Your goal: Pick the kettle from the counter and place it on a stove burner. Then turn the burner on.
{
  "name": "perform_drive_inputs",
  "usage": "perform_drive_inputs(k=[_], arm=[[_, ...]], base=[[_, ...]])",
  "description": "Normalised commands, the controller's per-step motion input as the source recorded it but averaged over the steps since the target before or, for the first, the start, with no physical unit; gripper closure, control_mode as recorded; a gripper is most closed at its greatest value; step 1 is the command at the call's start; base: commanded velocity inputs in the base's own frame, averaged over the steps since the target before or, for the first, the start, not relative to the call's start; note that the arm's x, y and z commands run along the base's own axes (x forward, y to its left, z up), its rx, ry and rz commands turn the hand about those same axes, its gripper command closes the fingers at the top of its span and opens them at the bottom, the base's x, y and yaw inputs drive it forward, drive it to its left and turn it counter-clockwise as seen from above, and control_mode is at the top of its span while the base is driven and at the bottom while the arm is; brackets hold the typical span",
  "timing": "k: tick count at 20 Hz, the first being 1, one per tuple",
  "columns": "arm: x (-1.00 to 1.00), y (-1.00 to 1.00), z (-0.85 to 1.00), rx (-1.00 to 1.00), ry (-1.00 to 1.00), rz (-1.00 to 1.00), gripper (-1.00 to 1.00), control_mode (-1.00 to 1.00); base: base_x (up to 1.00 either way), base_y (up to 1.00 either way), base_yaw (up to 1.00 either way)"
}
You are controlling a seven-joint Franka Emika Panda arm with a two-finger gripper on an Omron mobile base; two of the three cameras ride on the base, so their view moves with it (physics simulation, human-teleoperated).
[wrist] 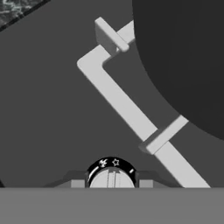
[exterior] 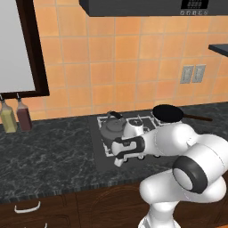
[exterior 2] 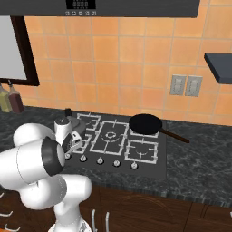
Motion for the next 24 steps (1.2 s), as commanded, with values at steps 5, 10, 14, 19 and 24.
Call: perform_drive_inputs(k=[5, 10, 14, 19, 24], arm=[[0.00, 0.00, 0.00, 0.00, 0.00, 0.00, -1.00, -1.00], [0.00, 0.00, 0.06, 0.00, 0.00, 0.00, -1.00, -1.00], [0.00, 0.00, 0.38, 0.00, -0.01, 0.00, -1.00, -1.00], [0.00, -0.09, 0.74, 0.01, -0.10, -0.02, -1.00, -1.00], [-0.43, -0.62, 0.86, 0.12, -0.20, -0.06, -1.00, -1.00]], base=[[0.00, 0.00, 0.00], [0.00, 0.00, 0.00], [0.00, 0.00, 0.00], [0.00, 0.00, 0.00], [0.00, 0.00, 0.00]])
